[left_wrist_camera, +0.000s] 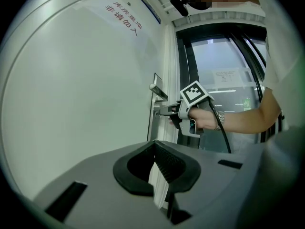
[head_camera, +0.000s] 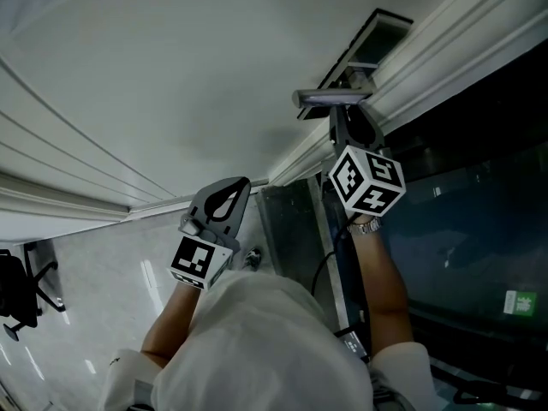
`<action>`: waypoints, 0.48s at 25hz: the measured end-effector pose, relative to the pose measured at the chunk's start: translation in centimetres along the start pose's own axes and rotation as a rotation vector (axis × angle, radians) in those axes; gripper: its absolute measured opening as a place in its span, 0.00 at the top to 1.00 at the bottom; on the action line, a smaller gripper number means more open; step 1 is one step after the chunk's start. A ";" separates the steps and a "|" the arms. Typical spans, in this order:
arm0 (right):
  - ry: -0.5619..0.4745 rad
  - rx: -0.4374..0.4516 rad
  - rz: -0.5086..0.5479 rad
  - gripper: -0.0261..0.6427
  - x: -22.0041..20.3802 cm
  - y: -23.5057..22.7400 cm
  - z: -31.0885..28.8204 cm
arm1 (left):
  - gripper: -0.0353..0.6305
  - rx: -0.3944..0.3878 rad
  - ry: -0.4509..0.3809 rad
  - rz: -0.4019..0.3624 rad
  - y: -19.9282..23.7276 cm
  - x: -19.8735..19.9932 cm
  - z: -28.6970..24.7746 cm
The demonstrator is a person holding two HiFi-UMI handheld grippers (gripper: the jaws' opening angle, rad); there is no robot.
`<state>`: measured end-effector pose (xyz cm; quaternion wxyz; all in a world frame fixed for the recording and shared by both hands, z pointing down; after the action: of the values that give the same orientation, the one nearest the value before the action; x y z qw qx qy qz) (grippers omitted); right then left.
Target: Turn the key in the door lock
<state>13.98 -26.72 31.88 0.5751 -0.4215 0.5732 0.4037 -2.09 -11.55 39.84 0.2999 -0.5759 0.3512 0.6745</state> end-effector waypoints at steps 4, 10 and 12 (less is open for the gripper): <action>0.031 -0.032 0.291 0.94 -0.4 0.5 -0.4 | 0.94 -0.018 -0.002 -0.008 -0.5 0.2 -0.1; 0.028 -0.185 1.278 0.94 -1.6 2.1 -0.2 | 0.94 -0.008 0.018 0.003 -0.2 -0.3 0.3; -0.003 -0.153 1.096 0.93 -1.6 2.3 0.3 | 0.94 -0.010 0.015 0.007 -0.3 -0.2 0.2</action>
<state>11.92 -25.66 33.38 0.2495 -0.1012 0.6769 0.6851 -1.87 -11.21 40.03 0.2921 -0.5812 0.3521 0.6730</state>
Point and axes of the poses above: the fingertips, and each gripper's own axes: z backward along the fingers, y to its left, x out of its top, the point moved 2 cm from there along z, backward along the fingers, and after that the axes turned 9 degrees about -y, right-handed, at the moved point
